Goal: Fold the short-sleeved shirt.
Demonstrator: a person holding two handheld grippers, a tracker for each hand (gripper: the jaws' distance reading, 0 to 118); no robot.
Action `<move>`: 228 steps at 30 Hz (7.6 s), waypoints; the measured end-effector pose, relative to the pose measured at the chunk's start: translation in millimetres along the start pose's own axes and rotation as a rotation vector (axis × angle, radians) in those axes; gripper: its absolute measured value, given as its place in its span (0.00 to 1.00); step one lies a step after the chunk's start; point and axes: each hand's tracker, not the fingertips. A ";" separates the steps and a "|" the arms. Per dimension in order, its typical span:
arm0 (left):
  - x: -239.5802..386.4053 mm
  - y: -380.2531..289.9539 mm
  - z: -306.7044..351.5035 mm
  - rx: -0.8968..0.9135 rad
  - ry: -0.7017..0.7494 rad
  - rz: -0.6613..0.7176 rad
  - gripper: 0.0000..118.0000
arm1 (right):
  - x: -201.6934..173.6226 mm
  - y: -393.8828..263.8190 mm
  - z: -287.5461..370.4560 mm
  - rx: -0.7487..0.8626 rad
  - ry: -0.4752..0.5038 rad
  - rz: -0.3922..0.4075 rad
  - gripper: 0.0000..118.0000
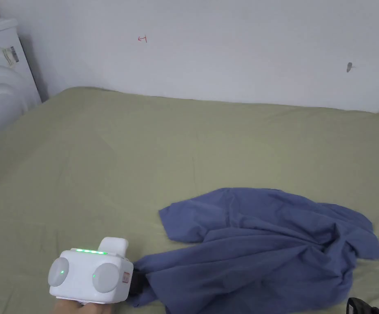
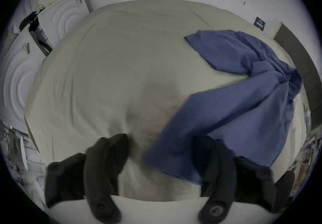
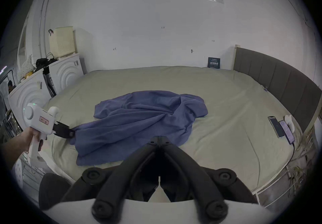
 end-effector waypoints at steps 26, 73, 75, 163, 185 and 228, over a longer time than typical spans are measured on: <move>11.4 -7.1 20.2 0.009 -0.126 0.047 0.00 | 193.1 119.0 -298.3 -0.379 -0.060 -0.062 0.01; -39.1 160.3 354.5 0.570 0.165 0.022 0.00 | 158.3 311.5 76.0 0.084 -0.134 0.056 0.03; -36.5 171.4 358.9 0.586 0.179 0.030 0.00 | 153.3 321.3 75.5 0.090 -0.142 0.060 0.04; 17.7 -69.3 224.3 0.668 -0.011 0.050 0.00 | 68.5 36.3 52.5 0.159 -0.074 -0.034 0.04; -37.0 -98.3 200.9 0.521 0.059 0.016 0.00 | -49.7 0.6 69.0 0.256 0.045 0.070 0.03; -78.1 -57.4 45.7 0.078 -0.132 0.001 0.00 | 62.1 85.3 -219.1 -0.268 0.059 0.073 0.04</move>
